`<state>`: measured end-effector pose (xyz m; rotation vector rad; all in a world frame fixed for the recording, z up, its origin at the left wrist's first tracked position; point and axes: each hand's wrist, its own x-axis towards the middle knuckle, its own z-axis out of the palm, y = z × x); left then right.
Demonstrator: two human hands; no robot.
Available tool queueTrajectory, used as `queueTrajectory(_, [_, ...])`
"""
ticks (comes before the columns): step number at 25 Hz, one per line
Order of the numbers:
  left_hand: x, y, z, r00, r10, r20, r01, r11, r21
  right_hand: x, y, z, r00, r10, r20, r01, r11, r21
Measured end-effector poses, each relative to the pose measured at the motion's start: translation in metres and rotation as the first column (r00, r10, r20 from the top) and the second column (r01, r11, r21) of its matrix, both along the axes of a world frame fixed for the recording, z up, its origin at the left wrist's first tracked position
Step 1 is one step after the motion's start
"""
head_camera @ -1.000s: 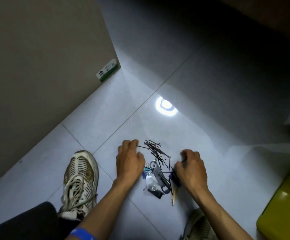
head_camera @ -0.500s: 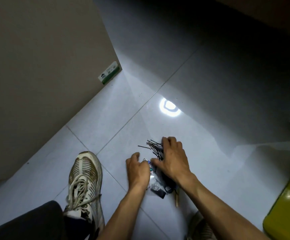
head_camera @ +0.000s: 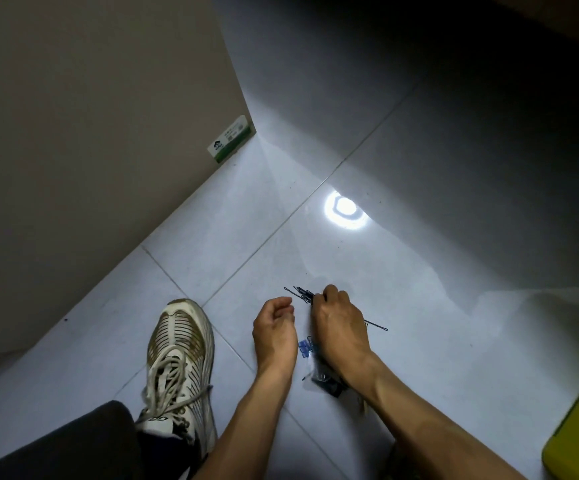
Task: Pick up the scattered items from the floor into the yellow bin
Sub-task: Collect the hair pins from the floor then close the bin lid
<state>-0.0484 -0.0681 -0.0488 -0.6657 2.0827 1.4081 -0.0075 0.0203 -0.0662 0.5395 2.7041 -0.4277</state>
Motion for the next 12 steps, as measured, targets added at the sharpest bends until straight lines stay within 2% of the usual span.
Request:
queueTrajectory(4, [0.001,0.000,0.001,0.999,0.046,0.017,-0.047,0.998,0.029,-0.009,0.001,0.007,0.998,0.062,0.013,-0.062,0.995,0.072])
queueTrajectory(5, [0.002,0.001,0.000,0.998,0.055,0.029,-0.056,0.998,0.029,-0.010,0.004,0.003,0.999,0.033,-0.010,-0.033,0.999,0.031])
queueTrajectory(6, [0.002,0.002,-0.002,0.997,0.064,0.036,-0.066,0.997,0.031,-0.010,0.009,-0.001,0.997,-0.068,-0.034,0.065,0.995,-0.071])
queueTrajectory(7, [0.003,0.006,-0.003,0.996,0.077,0.051,-0.079,0.995,0.053,-0.011,0.016,-0.002,0.971,-0.238,-0.036,0.221,0.943,-0.250])
queueTrajectory(8, [0.003,0.010,-0.004,0.990,0.106,0.090,-0.116,0.987,0.112,-0.013,0.022,-0.001,0.908,-0.420,0.014,0.385,0.819,-0.425])
queueTrajectory(9, [0.002,0.015,-0.005,0.975,0.145,0.167,-0.179,0.961,0.209,-0.012,0.026,0.005,0.826,-0.556,0.092,0.498,0.646,-0.579])
queueTrajectory(10, [0.001,0.020,-0.004,0.948,0.164,0.274,-0.251,0.913,0.322,-0.011,0.026,0.014,0.766,-0.623,0.159,0.544,0.497,-0.676])
queueTrajectory(11, [-0.001,0.025,-0.003,0.912,0.158,0.378,-0.319,0.853,0.413,-0.008,0.025,0.022,0.746,-0.639,0.191,0.547,0.422,-0.723])
queueTrajectory(12, [-0.003,0.027,-0.002,0.881,0.135,0.453,-0.368,0.796,0.480,-0.005,0.022,0.029,0.759,-0.622,0.192,0.529,0.416,-0.740])
